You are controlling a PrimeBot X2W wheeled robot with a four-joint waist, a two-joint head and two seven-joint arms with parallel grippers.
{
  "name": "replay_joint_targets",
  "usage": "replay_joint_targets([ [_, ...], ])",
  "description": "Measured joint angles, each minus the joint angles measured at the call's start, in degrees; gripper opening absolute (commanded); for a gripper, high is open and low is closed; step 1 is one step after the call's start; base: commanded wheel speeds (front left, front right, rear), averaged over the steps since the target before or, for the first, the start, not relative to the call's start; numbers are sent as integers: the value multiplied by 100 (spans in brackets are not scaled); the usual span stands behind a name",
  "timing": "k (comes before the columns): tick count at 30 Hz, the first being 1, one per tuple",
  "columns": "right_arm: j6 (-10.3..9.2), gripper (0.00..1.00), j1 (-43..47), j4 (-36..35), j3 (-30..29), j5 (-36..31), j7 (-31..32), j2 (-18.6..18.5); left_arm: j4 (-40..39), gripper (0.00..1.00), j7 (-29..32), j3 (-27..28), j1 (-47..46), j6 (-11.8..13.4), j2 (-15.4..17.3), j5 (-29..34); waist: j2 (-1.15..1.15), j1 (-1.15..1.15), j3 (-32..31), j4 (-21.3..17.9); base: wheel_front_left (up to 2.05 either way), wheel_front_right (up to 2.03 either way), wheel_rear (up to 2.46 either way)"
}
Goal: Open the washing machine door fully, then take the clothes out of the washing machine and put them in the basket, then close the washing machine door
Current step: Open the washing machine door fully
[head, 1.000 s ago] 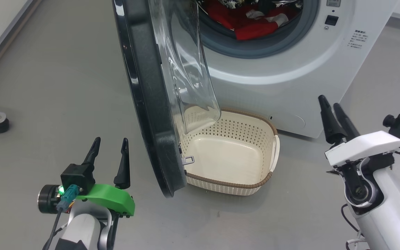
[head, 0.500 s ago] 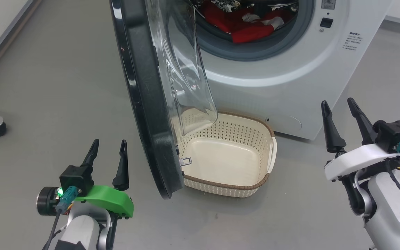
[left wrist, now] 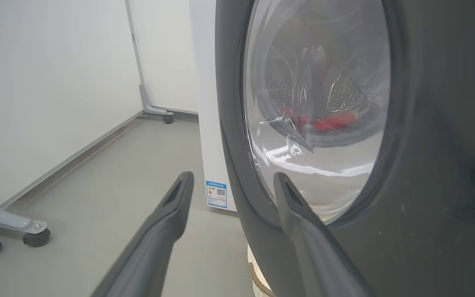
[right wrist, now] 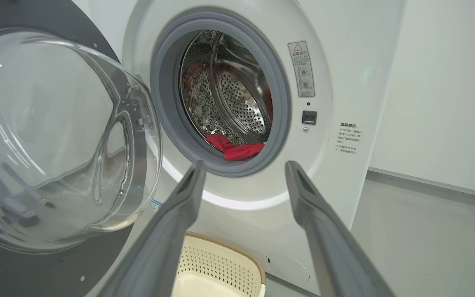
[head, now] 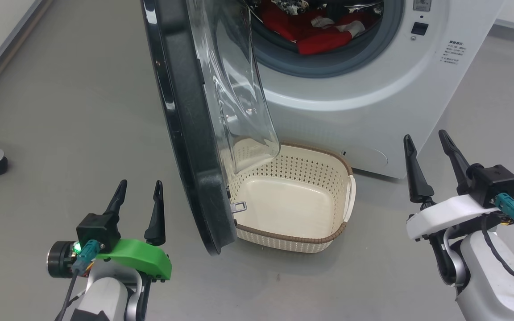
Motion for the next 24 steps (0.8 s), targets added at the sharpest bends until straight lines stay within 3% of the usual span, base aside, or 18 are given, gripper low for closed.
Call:
replay_joint_targets([
  [24,-2,100,315,14,-466,-504,0,401,38,100,0,-75,123,-1,0,-7,0,0,-14,76,0,0,0],
])
